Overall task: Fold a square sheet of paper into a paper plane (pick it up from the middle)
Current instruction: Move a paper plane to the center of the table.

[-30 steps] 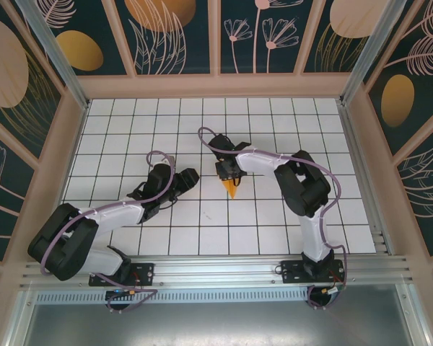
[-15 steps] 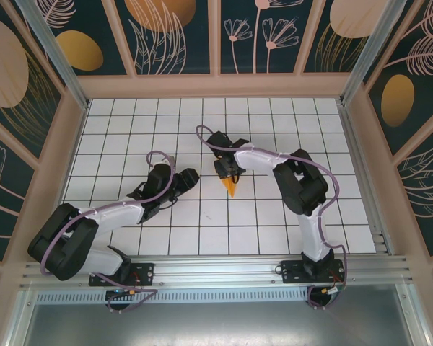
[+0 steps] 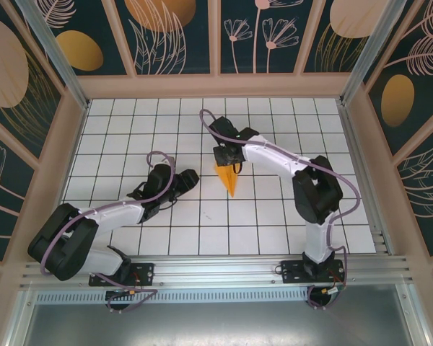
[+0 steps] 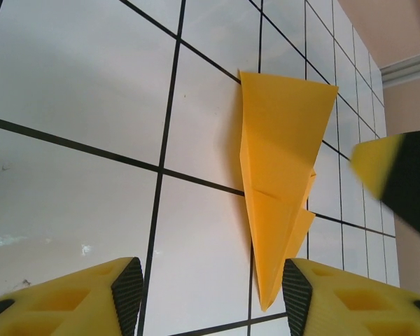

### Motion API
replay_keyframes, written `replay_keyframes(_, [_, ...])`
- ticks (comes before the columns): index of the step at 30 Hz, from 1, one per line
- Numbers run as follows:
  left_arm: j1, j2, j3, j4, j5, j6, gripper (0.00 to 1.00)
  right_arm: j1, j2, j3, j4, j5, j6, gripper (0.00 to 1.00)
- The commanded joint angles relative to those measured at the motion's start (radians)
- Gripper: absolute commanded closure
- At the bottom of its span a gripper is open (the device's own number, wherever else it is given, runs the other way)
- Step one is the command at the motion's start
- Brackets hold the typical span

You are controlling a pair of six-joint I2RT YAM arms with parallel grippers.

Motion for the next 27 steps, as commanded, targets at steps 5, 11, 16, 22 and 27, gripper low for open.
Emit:
replay_keyframes(5, [0.001, -0.057, 0.043, -0.061, -0.069, 0.064, 0.41, -0.004, -0.304, -0.04, 0.065, 0.206, -0.043, 0.55])
replay_keyframes(11, [0.001, -0.139, 0.051, -0.133, -0.181, 0.142, 0.39, -0.071, -0.605, -0.341, 0.328, 0.382, -0.096, 0.51])
replay_keyframes(16, [0.001, -0.248, 0.016, -0.168, -0.335, 0.218, 0.31, -0.271, -0.756, -0.579, 0.464, 0.357, -0.063, 0.3])
replay_keyframes(22, [0.001, -0.358, -0.035, -0.203, -0.61, 0.381, 0.07, -0.57, -0.751, -0.833, 0.62, 0.236, 0.066, 0.01])
replay_keyframes(27, [0.029, -0.405, -0.058, -0.221, -0.868, 0.556, 0.01, -0.694, -0.712, -0.965, 0.802, 0.139, -0.013, 0.01])
